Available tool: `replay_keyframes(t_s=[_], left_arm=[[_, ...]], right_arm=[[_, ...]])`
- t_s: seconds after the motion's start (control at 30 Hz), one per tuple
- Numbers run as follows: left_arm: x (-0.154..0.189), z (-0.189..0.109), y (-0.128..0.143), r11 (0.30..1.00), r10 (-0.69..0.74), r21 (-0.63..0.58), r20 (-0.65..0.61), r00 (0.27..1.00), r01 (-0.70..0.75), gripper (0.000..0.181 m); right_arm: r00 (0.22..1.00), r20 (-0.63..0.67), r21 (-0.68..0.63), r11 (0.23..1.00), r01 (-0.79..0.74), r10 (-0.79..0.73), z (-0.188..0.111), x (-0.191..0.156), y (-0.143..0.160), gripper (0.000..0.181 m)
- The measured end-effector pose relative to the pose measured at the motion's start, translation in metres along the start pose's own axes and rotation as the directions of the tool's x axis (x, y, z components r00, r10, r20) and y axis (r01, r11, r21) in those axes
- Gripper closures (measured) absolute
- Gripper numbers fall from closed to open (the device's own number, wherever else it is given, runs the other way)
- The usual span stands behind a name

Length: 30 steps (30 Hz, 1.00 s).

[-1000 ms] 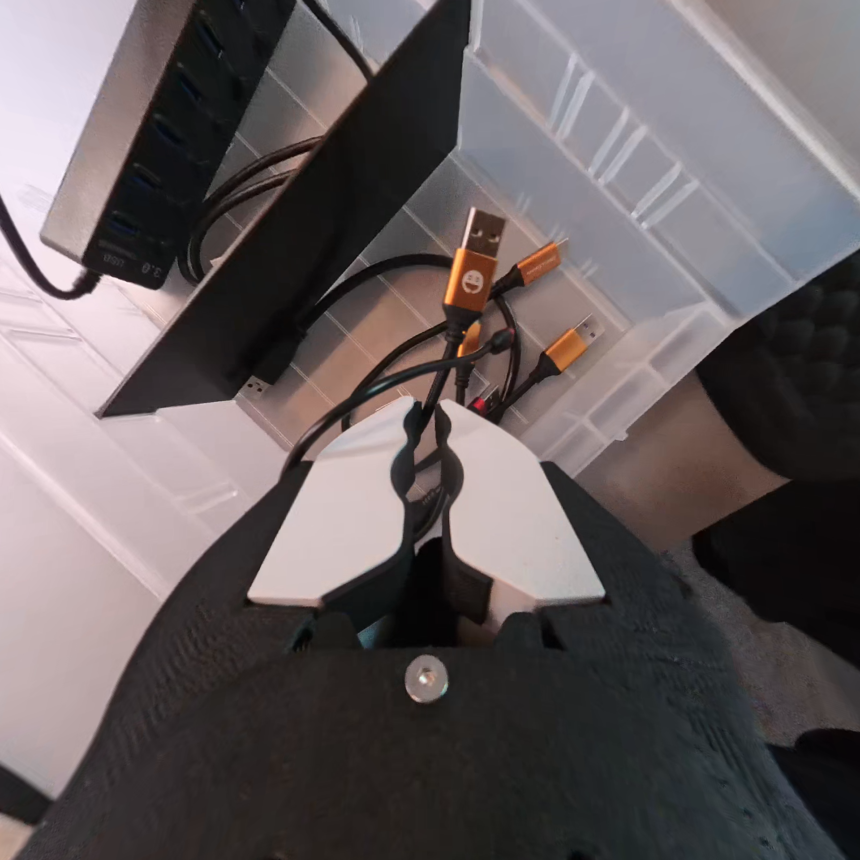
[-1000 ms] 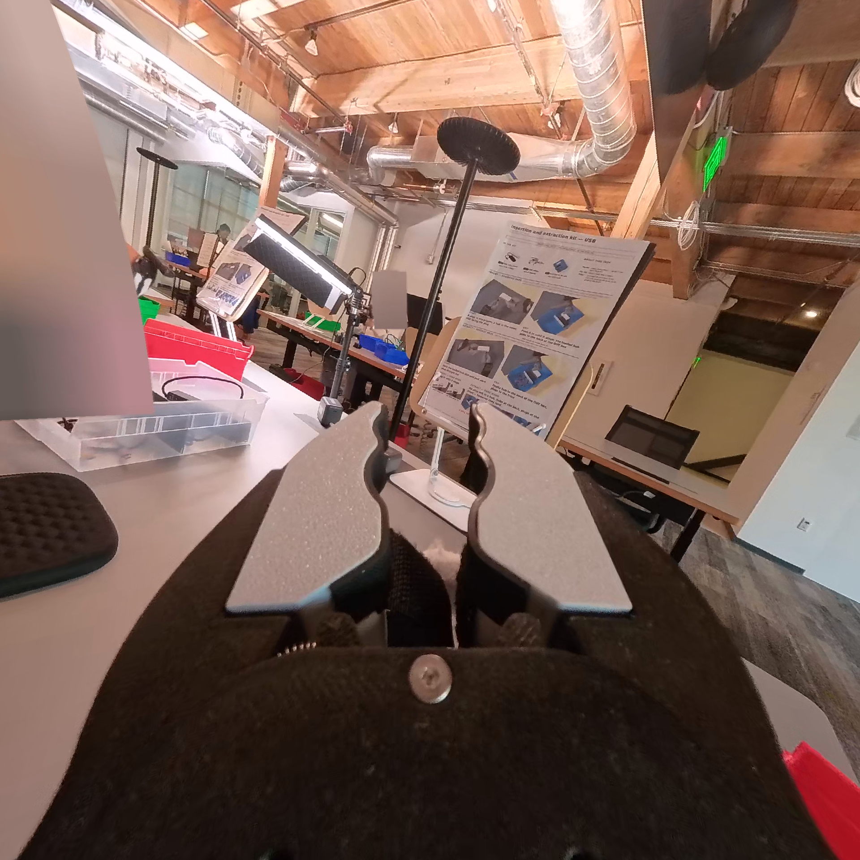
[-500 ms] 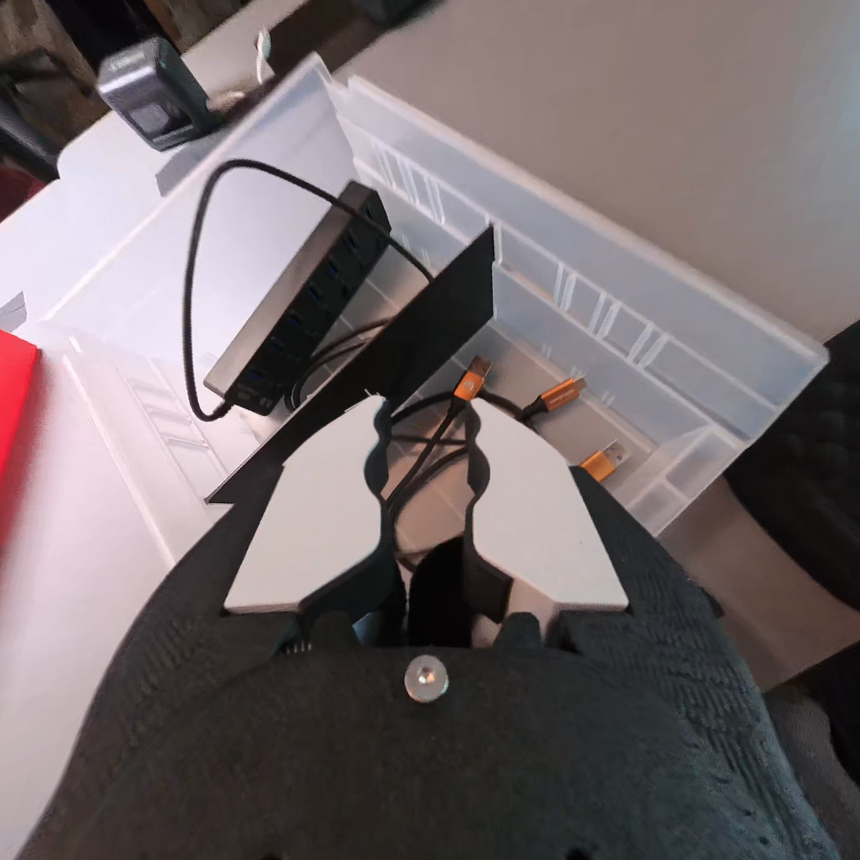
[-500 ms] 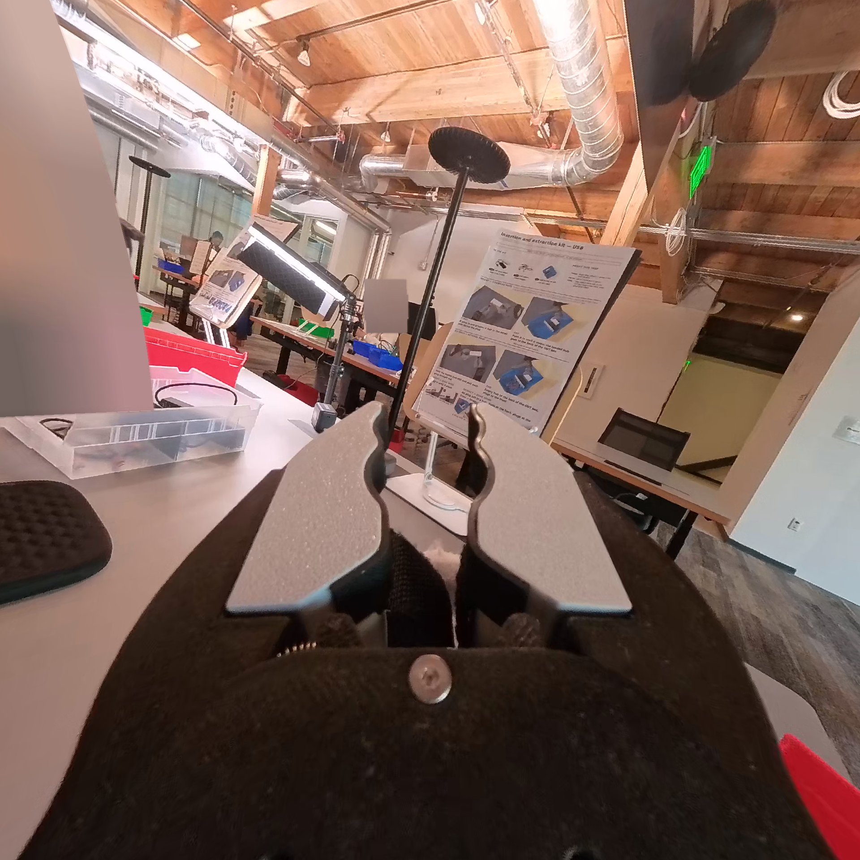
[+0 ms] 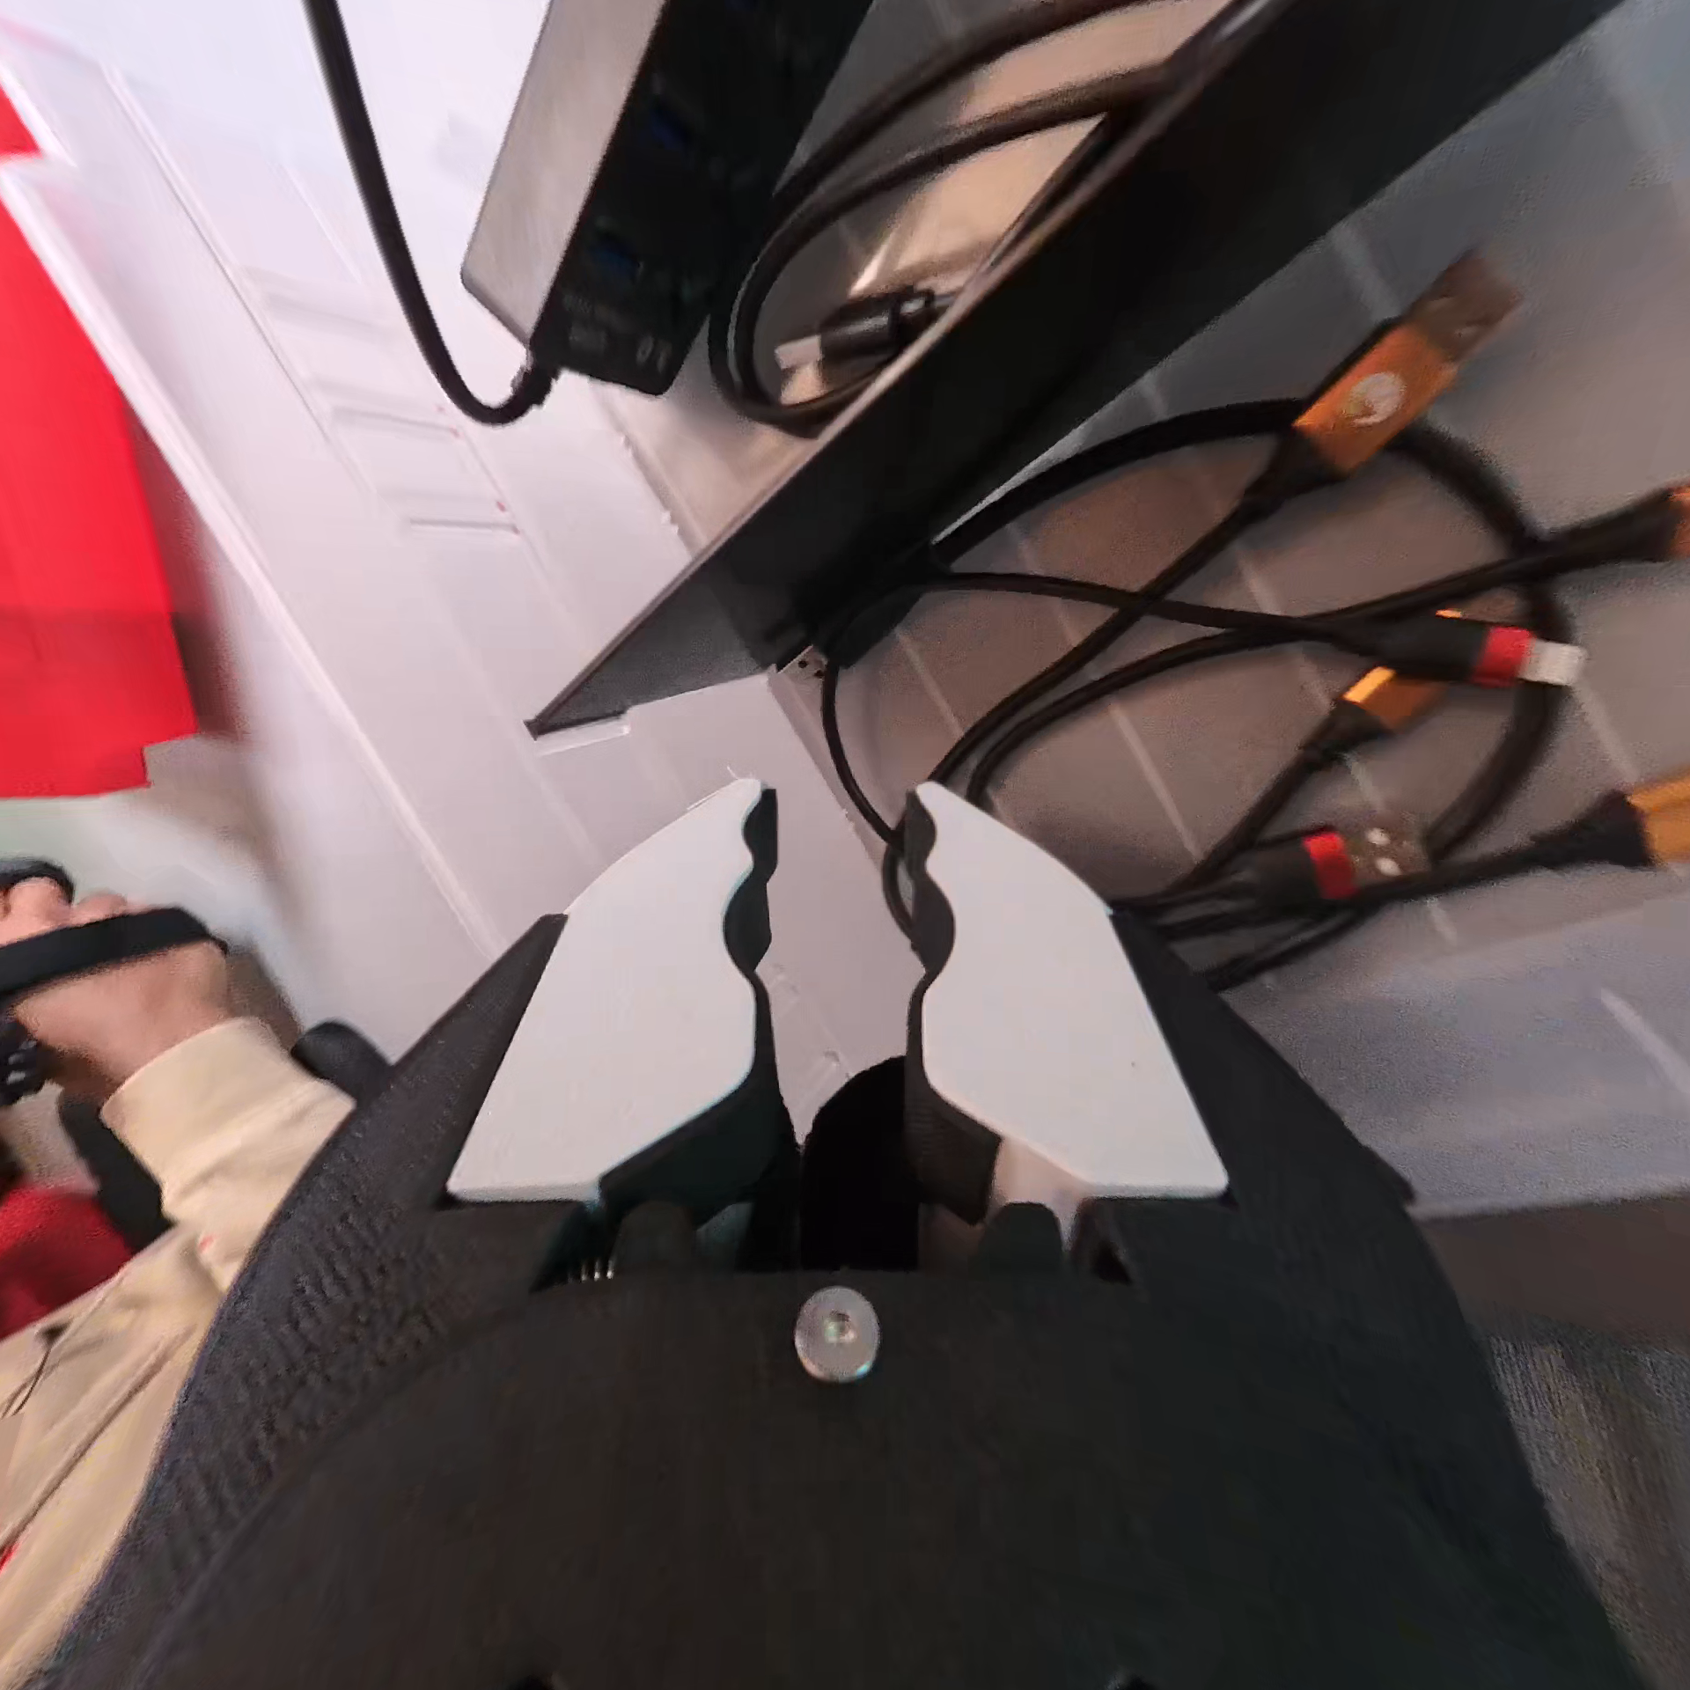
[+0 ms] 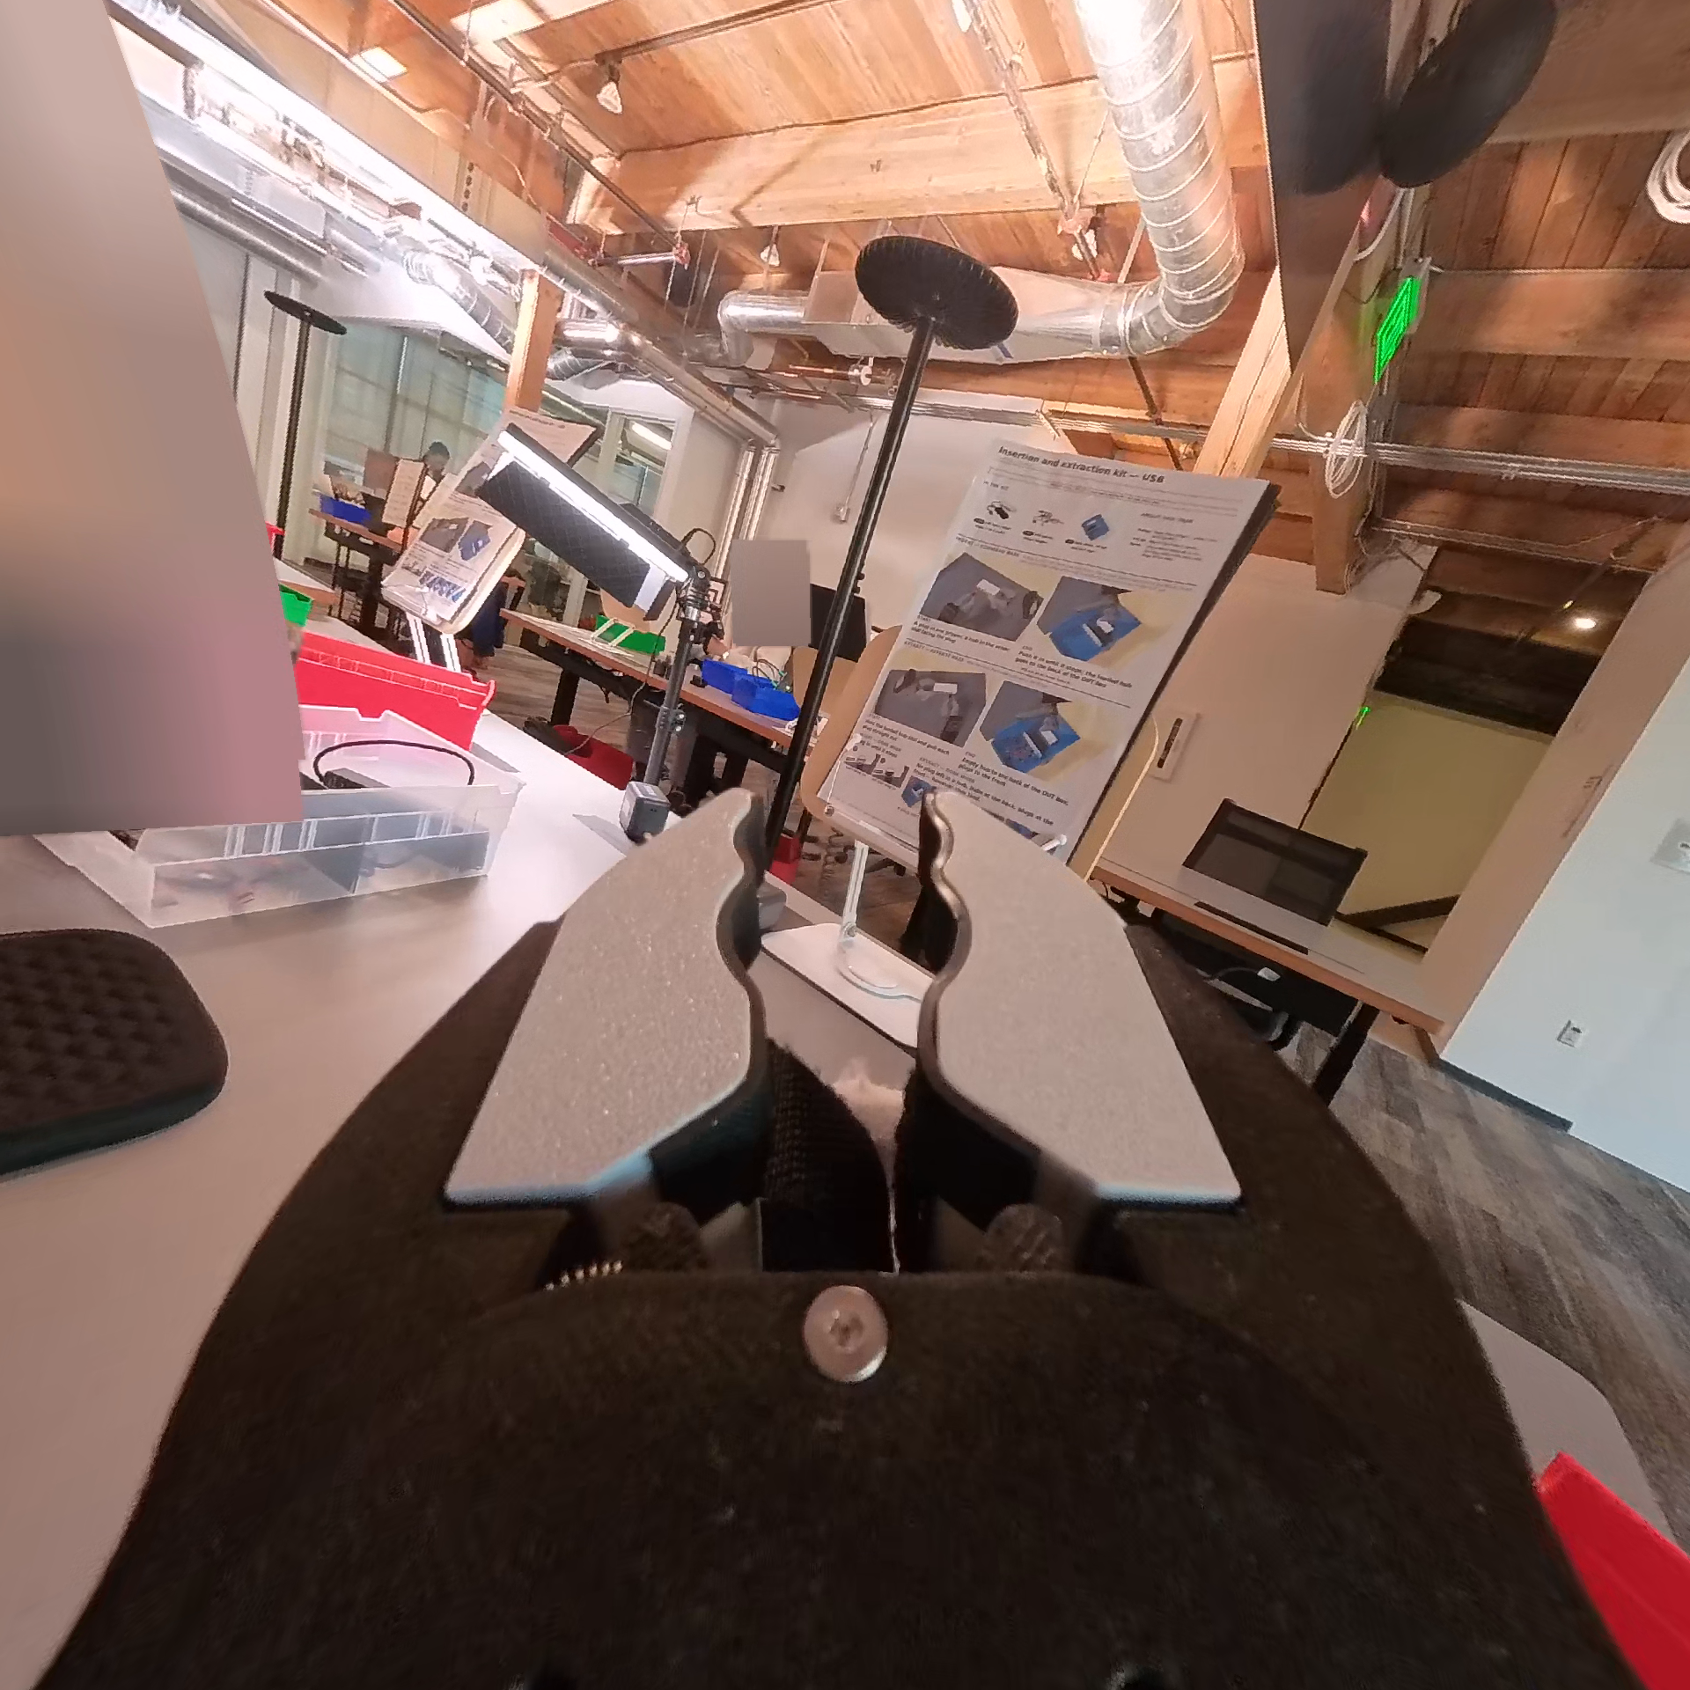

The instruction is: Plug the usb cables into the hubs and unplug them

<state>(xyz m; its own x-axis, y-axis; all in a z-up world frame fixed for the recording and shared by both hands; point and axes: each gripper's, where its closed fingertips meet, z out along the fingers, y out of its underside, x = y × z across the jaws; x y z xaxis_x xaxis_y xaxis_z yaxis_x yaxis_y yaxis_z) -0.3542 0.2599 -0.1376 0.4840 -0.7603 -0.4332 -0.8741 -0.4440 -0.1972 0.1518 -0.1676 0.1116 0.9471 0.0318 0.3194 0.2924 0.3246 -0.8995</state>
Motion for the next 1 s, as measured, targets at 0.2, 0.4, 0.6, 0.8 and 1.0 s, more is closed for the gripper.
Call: replay_keyframes(t_s=[0.2, 0.4, 0.6, 0.8, 1.0], left_arm=[[-0.005, 0.028, 0.002, 0.984, -0.032, -0.176, -0.006, 0.999, 0.031, 0.157], [-0.006, 0.045, 0.001, 0.976, -0.008, -0.216, 0.011, 1.0, 0.01, 0.163], [-0.016, 0.025, -0.002, 0.986, -0.004, -0.162, 0.105, 0.994, 0.022, 0.178], [-0.032, -0.061, -0.025, 0.986, -0.099, 0.153, 0.269, 0.958, 0.059, 0.178], [-0.039, -0.167, -0.056, 0.881, -0.219, 0.474, 0.384, 0.897, 0.012, 0.178]], right_arm=[[1.0, -0.008, -0.007, 1.0, 0.012, -0.012, -0.001, 0.002, 0.001, 0.15], [1.0, -0.015, 0.0, 1.0, 0.007, -0.007, -0.003, 0.005, 0.001, 0.15], [1.0, -0.016, 0.0, 1.0, 0.009, -0.009, -0.003, 0.005, 0.001, 0.151], [1.0, 0.012, -0.015, 1.0, -0.002, 0.002, 0.002, 0.0, 0.006, 0.151], [0.998, 0.062, -0.037, 0.999, -0.005, 0.007, 0.012, -0.015, 0.011, 0.151]])
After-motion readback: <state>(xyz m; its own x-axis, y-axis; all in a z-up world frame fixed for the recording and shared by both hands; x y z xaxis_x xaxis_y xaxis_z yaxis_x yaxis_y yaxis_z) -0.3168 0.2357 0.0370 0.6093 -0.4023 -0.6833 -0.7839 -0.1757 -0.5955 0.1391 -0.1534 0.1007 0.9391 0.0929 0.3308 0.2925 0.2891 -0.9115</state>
